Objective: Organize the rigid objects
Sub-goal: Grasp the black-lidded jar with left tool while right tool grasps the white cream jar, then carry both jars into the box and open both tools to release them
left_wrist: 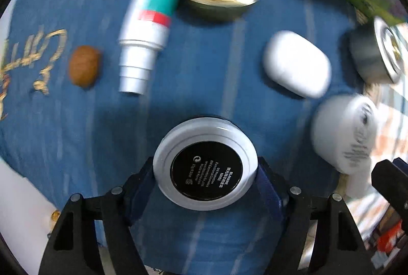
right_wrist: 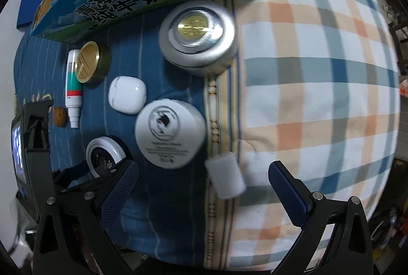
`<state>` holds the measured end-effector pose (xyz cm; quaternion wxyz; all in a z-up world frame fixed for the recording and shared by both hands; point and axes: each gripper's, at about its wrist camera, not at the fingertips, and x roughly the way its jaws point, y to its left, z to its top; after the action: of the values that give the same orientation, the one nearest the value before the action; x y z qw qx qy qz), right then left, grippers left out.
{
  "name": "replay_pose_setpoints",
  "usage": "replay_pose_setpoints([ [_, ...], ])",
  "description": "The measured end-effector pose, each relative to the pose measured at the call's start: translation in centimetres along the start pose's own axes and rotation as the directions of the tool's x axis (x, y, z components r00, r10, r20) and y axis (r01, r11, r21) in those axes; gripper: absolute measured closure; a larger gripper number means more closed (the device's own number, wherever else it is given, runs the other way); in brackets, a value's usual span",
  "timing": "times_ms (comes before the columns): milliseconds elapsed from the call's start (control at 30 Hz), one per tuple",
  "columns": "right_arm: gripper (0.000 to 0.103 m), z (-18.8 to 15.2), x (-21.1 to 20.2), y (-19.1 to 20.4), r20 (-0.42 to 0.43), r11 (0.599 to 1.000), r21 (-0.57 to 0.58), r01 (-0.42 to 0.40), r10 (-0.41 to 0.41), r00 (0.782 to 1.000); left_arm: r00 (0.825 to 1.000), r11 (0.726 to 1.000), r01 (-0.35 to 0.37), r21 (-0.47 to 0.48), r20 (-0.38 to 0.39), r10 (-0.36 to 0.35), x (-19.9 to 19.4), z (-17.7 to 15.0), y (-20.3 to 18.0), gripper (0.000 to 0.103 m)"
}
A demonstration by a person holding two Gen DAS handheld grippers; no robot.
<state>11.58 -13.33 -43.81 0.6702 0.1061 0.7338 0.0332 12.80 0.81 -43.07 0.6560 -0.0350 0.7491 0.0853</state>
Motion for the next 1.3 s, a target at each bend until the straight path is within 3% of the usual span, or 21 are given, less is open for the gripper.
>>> replay_pose_setpoints([
  [100, 0.000, 1.0, 1.8, 1.0, -0.038, 1.000, 0.006, -0.020, 0.020, 0.999, 0.998, 0.997, 0.051, -0.049, -0.025, -0.052, 0.9, -0.1, 1.6, 0.028],
  [233, 0.004, 2.0, 4.7, 2.6, -0.106, 1.000, 0.018, -0.012, 0.014, 0.994, 0.998, 0.998, 0.049, -0.030, -0.037, -0.050, 2.2, 0.0, 1.7, 0.025],
  [333, 0.016, 2.6, 6.5, 3.1, -0.136, 0.999, 0.042, 0.032, -0.026, 0.990, 0.997, 0.998, 0.064, -0.021, -0.035, -0.064, 2.5, -0.2, 1.6, 0.026],
  [367, 0.015, 2.7, 6.6, 3.4, -0.128, 0.998, 0.047, 0.051, -0.045, 0.991, 0.997, 0.997, 0.075, -0.021, -0.035, -0.076, 2.6, -0.4, 1.8, 0.027],
  [533, 0.031, 3.0, 7.5, 5.0, -0.111, 0.983, 0.055, 0.173, -0.166, 0.980, 0.995, 0.995, 0.096, -0.008, -0.024, -0.096, 1.6, -0.1, 3.0, 0.029],
  [700, 0.034, 2.1, 8.1, 6.3, -0.103, 0.973, 0.035, 0.228, -0.223, 0.969, 0.997, 0.996, 0.072, 0.059, 0.006, -0.072, 0.9, -1.2, 3.2, 0.030],
  [1000, 0.034, -1.1, 4.1, 5.8, -0.080, 0.988, 0.013, 0.155, -0.154, 0.985, 0.994, 0.988, 0.069, 0.137, 0.080, -0.081, -3.9, -4.7, 4.3, 0.030],
  [1067, 0.034, -1.7, 1.7, 5.1, -0.056, 0.996, 0.008, 0.094, -0.093, 0.994, 0.991, 0.988, 0.071, 0.137, 0.107, -0.086, -5.7, -5.3, 4.7, 0.030],
  [1233, 0.034, -1.4, -1.5, 4.6, -0.006, 0.998, -0.001, 0.056, -0.056, 0.998, 0.973, 0.982, 0.115, 0.149, 0.184, -0.142, -11.8, -5.2, 4.9, 0.030],
  [1300, 0.034, 0.0, -5.3, 3.5, 0.043, 1.000, -0.013, 0.017, -0.017, 0.999, 0.956, 0.978, 0.137, 0.159, 0.236, -0.173, -15.4, -4.8, 4.8, 0.030],
])
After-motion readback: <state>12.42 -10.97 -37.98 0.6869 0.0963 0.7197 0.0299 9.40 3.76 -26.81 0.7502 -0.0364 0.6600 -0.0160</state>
